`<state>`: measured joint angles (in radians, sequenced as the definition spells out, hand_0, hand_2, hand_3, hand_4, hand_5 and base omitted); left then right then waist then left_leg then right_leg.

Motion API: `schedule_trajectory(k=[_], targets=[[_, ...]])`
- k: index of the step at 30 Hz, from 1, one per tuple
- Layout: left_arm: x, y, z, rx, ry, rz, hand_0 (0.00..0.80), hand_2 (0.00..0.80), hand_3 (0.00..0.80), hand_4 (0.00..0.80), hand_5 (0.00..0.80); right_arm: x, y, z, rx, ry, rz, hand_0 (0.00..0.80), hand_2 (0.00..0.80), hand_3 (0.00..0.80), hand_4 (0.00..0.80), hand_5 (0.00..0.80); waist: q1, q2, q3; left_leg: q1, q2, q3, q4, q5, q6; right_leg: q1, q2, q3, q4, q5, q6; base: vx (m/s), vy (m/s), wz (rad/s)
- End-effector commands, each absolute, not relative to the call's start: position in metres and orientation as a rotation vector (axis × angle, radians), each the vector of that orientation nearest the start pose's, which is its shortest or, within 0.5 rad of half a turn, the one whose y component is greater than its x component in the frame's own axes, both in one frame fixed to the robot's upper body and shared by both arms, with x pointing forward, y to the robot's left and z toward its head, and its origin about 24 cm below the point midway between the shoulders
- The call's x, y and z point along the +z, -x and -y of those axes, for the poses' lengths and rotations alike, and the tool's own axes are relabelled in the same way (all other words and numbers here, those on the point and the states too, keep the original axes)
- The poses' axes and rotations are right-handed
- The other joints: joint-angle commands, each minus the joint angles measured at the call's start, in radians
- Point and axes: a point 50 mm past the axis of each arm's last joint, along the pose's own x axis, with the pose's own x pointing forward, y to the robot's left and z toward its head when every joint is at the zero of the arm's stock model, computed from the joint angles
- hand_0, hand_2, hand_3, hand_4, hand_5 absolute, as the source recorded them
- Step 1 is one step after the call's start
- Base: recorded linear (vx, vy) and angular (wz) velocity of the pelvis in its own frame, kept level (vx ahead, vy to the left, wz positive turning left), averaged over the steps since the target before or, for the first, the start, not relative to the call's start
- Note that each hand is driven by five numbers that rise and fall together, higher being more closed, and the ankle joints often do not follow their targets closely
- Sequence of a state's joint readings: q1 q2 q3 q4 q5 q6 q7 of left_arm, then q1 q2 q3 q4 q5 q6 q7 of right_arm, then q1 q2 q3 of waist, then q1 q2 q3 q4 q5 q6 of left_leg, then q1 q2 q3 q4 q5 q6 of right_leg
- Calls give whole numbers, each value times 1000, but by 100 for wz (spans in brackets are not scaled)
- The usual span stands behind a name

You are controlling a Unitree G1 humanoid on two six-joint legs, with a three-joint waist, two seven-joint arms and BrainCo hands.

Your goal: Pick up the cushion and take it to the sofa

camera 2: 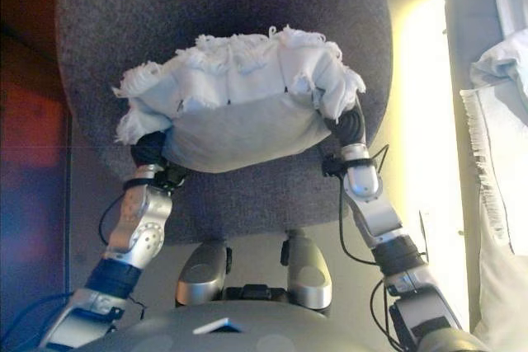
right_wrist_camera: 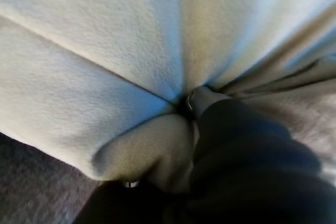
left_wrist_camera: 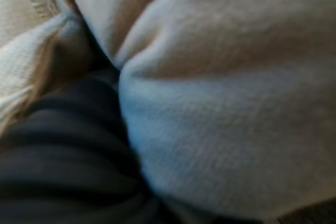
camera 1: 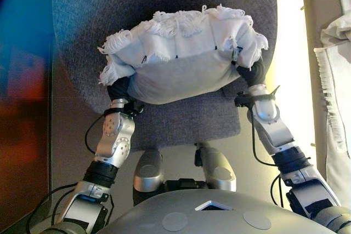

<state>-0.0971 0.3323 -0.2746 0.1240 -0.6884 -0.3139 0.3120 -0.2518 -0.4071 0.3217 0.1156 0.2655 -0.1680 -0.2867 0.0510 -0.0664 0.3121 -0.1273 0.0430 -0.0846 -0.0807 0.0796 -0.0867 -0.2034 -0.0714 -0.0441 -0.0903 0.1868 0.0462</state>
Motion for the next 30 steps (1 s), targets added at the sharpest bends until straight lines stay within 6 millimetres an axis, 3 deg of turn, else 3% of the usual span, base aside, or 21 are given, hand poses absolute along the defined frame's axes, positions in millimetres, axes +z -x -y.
schedule_trajectory(k=[1, 8, 9, 10, 11, 12, 14, 15, 16, 17, 22, 25, 30], targets=[[126, -295, -122, -100, 370, 417, 800, 800, 800, 800, 800, 150, -303, 97, 251, 97, 508, 800, 800, 800, 800, 800, 25, -22, 7, -54, -23, -27, -7, 23, 60, 74, -32, -17, 9, -67, 45, -53, 1, 7], [128, -331, -102, -25, 330, 341, 800, 800, 800, 800, 800, 162, -348, 75, 210, 128, 386, 800, 800, 800, 800, 800, 24, -20, 56, -89, -26, -21, -4, 34, 51, 36, -41, -28, 16, -57, 45, -69, 39, 2], [126, -340, -99, -13, 323, 298, 662, 662, 662, 662, 662, 164, -358, 77, 184, 140, 354, 800, 800, 800, 800, 800, 22, -16, 66, -95, -27, -19, -4, 37, 49, 27, -42, -28, 18, -55, 45, -75, 91, 3], [127, -346, -97, 2, 308, 295, 474, 474, 474, 474, 474, 166, -363, 76, 169, 150, 334, 800, 800, 800, 800, 800, 18, -13, 72, -99, -27, -16, -4, 39, 48, 20, -44, -29, 20, -53, 46, -79, 102, 3], [130, -351, -96, 15, 286, 297, 370, 370, 370, 370, 370, 168, -368, 77, 157, 152, 314, 800, 800, 800, 800, 800, 15, -10, 78, -104, -27, -12, -5, 41, 47, 14, -45, -28, 21, -51, 46, -69, 107, 2], [130, -357, -96, 30, 266, 265, 0, 0, 0, 0, 0, 169, -373, 80, 138, 151, 291, 800, 800, 800, 800, 800, 12, -6, 85, -110, -27, -6, -5, 46, 46, 5, -46, -28, 22, -48, 46, -56, 106, 1], [132, -364, -98, 57, 257, 252, 0, 0, 0, 0, 0, 170, -378, 83, 114, 153, 272, 800, 800, 800, 800, 800, 5, -1, 91, -115, -28, 0, -6, 50, 44, -4, -48, -27, 25, -43, 47, -38, 86, -1], [134, -368, -99, 69, 242, 238, 0, 0, 0, 0, 0, 172, -381, 85, 99, 152, 262, 624, 624, 624, 624, 624, 1, 2, 94, -117, -29, 3, -6, 51, 43, -9, -48, -27, 27, -42, 47, -37, 86, 0], [135, -373, -101, 86, 238, 219, 0, 0, 0, 0, 0, 174, -384, 88, 81, 155, 250, 44, 44, 44, 44, 44, -3, 5, 96, -120, -30, 8, -6, 53, 42, -16, -51, -28, 30, -41, 48, -39, 111, 0], [138, -378, -105, 116, 238, 209, 0, 0, 0, 0, 0, 175, -388, 92, 57, 160, 236, 0, 0, 0, 0, 0, -9, 10, 98, -124, -31, 12, -6, 58, 39, -25, -53, -27, 36, -39, 48, -31, 109, 0], [156, -387, -133, 231, 263, 250, 0, 0, 0, 0, 0, 182, -394, 114, -39, 156, 242, 0, 0, 0, 0, 0, -25, 27, 104, -126, -38, 23, -6, 62, 32, -44, -62, -27, 49, -38, 51, -11, 87, 1], [162, -383, -150, 293, 267, 320, 0, 0, 0, 0, 0, 182, -392, 133, -116, 142, 260, 0, 0, 0, 0, 0, -26, 42, 103, -123, -42, 23, -5, 61, 31, -46, -67, -29, 56, -43, 52, 13, 46, 0], [162, -361, -198, 461, 281, 449, 0, 0, 0, 0, 0, 183, -380, 178, -286, 130, 321, 0, 0, 0, 0, 0, -12, 67, 90, -106, -47, 19, -1, 46, 31, -28, -77, -42, 59, -61, 52, 39, 11, -2]])
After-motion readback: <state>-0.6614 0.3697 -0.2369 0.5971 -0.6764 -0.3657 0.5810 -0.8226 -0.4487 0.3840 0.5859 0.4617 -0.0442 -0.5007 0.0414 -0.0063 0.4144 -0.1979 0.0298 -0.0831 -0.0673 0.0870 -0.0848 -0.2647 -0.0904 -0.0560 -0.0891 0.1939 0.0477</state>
